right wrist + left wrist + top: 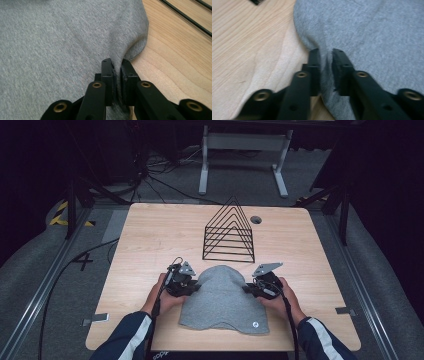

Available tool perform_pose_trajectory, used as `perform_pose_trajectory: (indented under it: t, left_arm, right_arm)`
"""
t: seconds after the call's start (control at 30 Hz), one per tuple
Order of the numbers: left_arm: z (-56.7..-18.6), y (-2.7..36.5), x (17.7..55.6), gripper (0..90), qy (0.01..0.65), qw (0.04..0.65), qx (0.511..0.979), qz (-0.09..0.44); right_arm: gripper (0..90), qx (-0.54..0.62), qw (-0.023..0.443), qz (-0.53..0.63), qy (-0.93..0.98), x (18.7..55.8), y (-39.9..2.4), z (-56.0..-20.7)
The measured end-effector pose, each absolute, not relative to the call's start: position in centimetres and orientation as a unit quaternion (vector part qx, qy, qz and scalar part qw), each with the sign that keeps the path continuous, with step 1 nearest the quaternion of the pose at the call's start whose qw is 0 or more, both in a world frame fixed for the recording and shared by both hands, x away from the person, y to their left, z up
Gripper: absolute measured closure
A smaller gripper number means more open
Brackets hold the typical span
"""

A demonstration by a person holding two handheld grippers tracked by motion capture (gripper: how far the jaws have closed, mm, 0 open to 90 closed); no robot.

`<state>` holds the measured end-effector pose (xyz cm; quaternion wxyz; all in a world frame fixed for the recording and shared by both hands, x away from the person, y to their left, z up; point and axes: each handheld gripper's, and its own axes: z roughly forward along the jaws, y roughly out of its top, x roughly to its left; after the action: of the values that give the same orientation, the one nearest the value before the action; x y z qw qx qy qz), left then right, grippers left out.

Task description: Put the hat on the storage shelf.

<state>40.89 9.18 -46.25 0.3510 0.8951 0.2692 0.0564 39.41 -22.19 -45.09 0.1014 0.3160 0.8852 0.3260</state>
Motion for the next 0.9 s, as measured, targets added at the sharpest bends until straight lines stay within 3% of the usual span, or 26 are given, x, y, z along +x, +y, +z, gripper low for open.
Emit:
perform_pose_trajectory:
  t: [0.33,0.63,0.9]
  left_arm:
    - [-44.2,9.5,40.3,85.7,0.248,0.372,0.891,0.08]
    - [-39.1,9.6,39.5,86.0,0.22,0.425,0.869,0.124]
    - [-34.1,9.0,39.1,86.3,0.182,0.435,0.867,0.163]
  right_arm:
    - [83.9,0.305,0.129,0.359,0.873,38.5,-23.0,-42.7]
    - [84.0,0.285,0.165,0.394,0.858,37.4,-23.7,-39.1]
    - [84.2,0.268,0.2,0.422,0.843,36.3,-24.7,-34.6]
